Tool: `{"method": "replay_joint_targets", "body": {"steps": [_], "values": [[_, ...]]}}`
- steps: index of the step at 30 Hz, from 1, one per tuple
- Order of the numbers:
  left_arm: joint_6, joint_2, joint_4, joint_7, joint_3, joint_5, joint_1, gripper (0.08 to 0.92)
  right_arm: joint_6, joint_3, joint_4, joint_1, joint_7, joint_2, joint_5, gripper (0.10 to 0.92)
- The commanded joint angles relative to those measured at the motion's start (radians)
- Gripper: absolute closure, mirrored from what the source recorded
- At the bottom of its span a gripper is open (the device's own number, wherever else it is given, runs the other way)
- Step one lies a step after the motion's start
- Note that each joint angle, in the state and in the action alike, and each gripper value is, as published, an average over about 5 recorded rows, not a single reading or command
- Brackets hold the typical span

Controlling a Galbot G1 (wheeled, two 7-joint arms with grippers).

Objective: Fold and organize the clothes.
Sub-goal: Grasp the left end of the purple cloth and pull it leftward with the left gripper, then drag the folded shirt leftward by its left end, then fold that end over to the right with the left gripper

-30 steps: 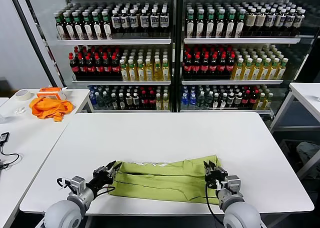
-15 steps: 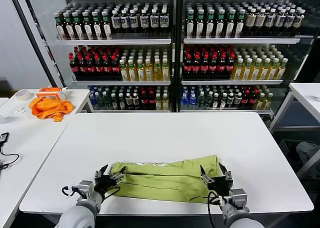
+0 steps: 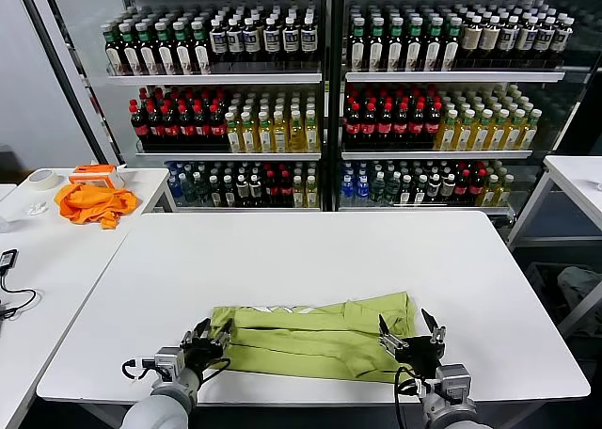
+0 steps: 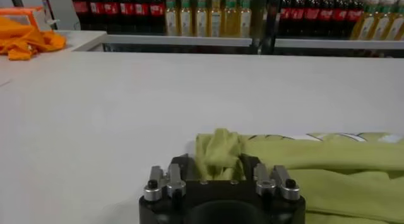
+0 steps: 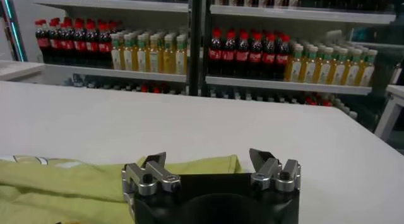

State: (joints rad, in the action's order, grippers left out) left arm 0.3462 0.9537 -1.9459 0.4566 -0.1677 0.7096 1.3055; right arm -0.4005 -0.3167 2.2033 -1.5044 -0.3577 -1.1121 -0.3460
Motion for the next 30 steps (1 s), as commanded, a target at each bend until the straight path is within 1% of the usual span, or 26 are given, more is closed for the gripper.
{"method": "replay_joint_targets", "body": {"steps": [1,7,11,14,18,23,27,30], "values": [[0.031,0.026,0.011,0.026,0.016,-0.002,-0.008,0.528,0.004,-0.002,0.004,-0.002,0.001,0.002,0.011,0.203],[0.015,0.033,0.000,-0.008,0.008,-0.054,0.007,0.701,0.002,-0.002,-0.002,0.017,0.000,0.011,0.006,0.203],[-0.012,0.026,-0.021,-0.027,-0.026,-0.080,0.025,0.813,0.003,0.003,-0.011,0.018,0.003,0.009,0.007,0.203],[-0.015,0.010,-0.027,-0.045,-0.074,-0.099,0.020,0.880,0.003,0.006,-0.016,0.024,0.003,0.010,0.007,0.203],[0.026,-0.048,-0.019,-0.067,-0.185,-0.131,-0.004,0.896,0.003,0.002,-0.016,0.032,0.002,0.019,0.007,0.203],[0.105,-0.124,0.007,-0.102,-0.369,-0.242,0.024,0.896,0.010,-0.005,-0.016,0.032,0.003,0.014,0.009,0.203],[0.211,-0.163,0.023,-0.153,-0.498,-0.286,0.056,0.896,0.013,-0.011,-0.013,0.034,0.003,0.012,0.008,0.203],[0.231,-0.179,0.019,-0.156,-0.542,-0.243,0.056,0.896,0.013,-0.017,-0.008,0.041,0.003,0.016,0.005,0.203]]}}
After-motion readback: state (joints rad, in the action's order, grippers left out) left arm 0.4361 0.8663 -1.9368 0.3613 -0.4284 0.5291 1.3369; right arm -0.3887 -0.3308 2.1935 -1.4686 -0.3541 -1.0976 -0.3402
